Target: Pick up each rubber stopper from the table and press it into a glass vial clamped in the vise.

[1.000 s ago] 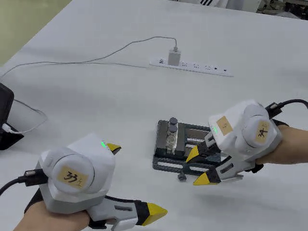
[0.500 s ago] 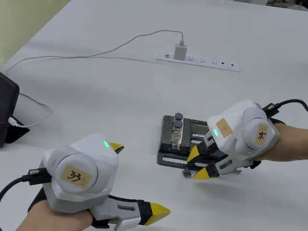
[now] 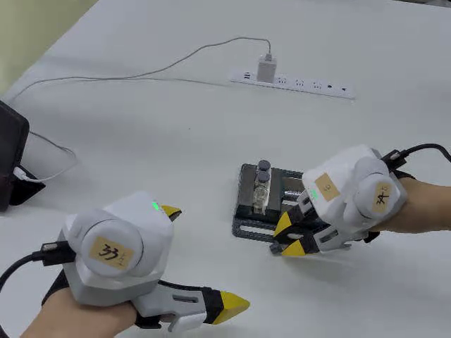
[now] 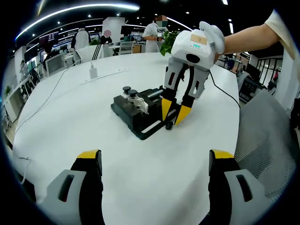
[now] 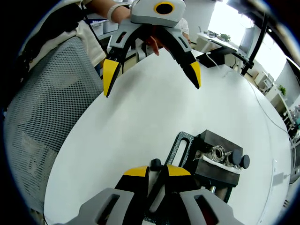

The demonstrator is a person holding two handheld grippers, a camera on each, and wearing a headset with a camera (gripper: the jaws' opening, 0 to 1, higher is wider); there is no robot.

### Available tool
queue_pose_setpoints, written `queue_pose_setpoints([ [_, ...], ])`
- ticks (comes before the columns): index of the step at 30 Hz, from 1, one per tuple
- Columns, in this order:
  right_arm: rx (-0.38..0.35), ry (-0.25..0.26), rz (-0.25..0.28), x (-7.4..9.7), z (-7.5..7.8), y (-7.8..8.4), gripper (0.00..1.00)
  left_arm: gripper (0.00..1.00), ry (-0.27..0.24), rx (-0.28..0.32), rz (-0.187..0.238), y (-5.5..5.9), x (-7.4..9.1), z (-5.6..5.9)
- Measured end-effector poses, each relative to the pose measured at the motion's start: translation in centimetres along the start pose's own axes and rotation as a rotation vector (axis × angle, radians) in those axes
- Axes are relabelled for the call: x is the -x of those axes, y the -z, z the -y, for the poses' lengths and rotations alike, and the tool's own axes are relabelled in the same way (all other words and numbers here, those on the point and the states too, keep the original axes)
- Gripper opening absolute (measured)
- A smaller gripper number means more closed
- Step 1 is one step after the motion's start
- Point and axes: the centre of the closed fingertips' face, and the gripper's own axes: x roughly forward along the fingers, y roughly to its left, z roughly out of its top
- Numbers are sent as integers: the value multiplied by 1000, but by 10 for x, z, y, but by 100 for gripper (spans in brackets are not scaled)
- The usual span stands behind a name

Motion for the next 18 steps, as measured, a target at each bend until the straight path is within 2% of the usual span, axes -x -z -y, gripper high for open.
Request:
queue_pose_setpoints([
  [18, -12, 15, -2, -3, 0, 2, 7, 94, 4, -3, 4, 0, -1, 1],
])
